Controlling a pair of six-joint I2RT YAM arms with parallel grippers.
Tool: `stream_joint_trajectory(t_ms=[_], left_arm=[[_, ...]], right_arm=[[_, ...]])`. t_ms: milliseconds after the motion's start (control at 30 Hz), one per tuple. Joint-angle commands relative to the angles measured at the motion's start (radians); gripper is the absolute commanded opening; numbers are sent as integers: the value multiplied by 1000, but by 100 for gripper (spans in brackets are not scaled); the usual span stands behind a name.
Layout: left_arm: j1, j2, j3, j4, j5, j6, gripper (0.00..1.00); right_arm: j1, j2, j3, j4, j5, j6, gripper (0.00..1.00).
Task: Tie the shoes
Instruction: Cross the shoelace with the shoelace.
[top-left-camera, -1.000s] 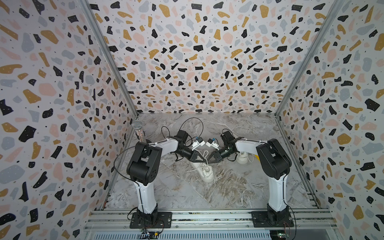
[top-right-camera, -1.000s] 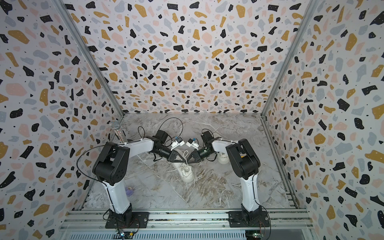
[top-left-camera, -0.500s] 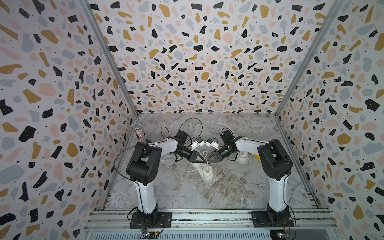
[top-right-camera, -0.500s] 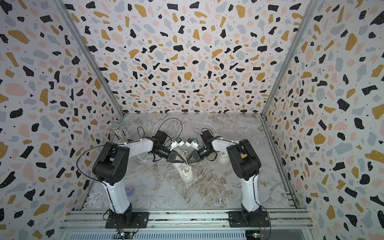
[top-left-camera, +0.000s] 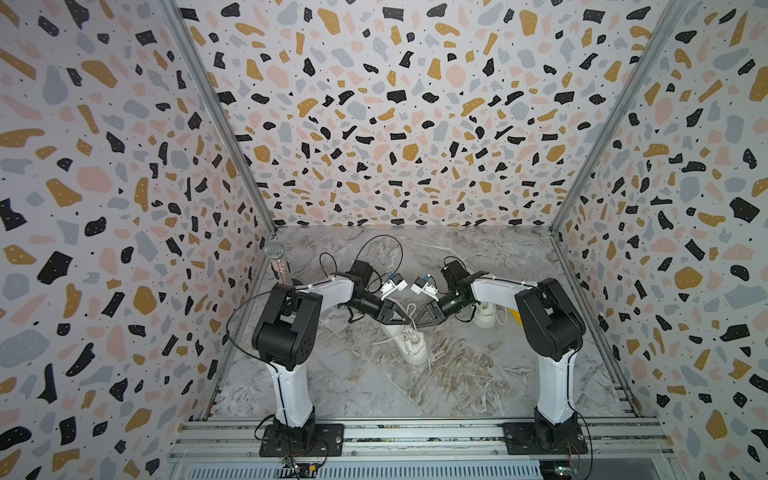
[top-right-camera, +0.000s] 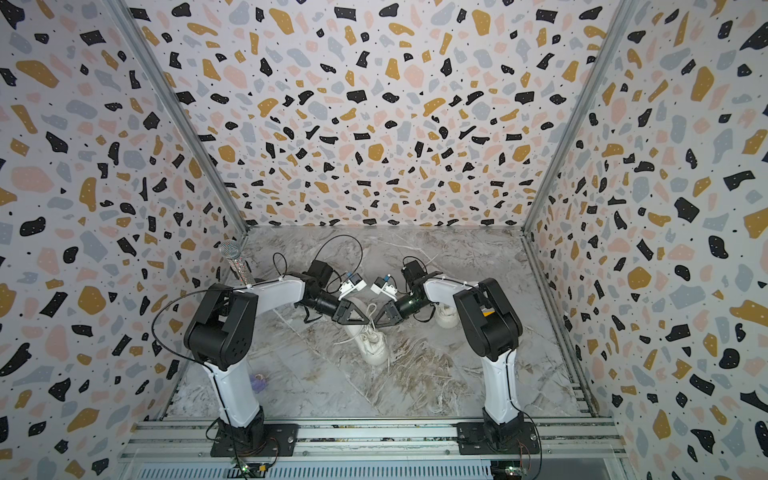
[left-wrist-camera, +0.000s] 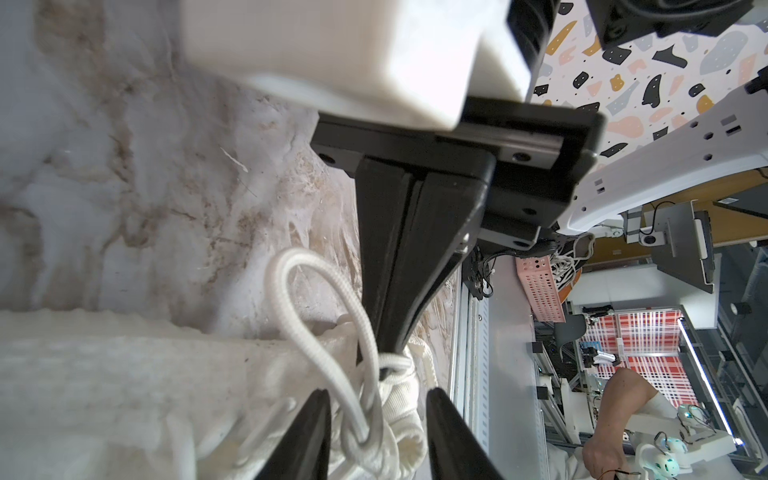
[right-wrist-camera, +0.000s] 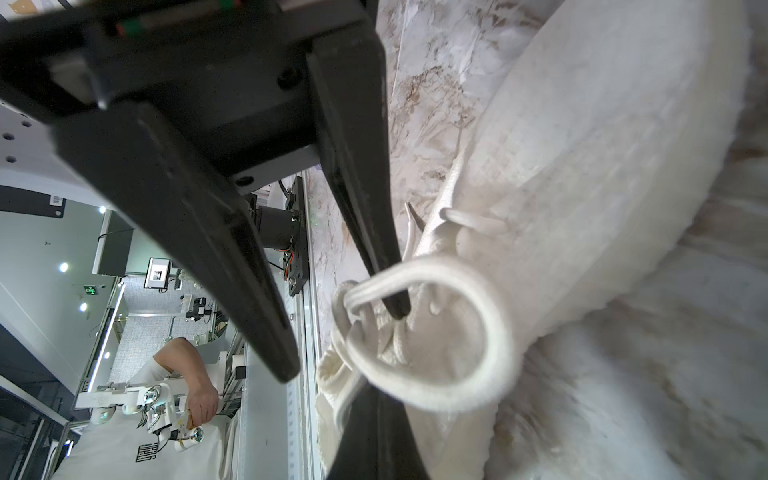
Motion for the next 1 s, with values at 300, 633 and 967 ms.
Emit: stream_joint_trajectory(t_ms=[300,633,967], left_arm=[[5,79,131,-23,24,-63,48],[-20,131,191,-58,38,-75,44],[-31,141,208,-64,63,-95,25]], right_arm=[[8,-56,37,-21,-7,-23,0],[11,-53,39,-21,-7,-22,0],[13,-50,37,-23,-1,-23,0]])
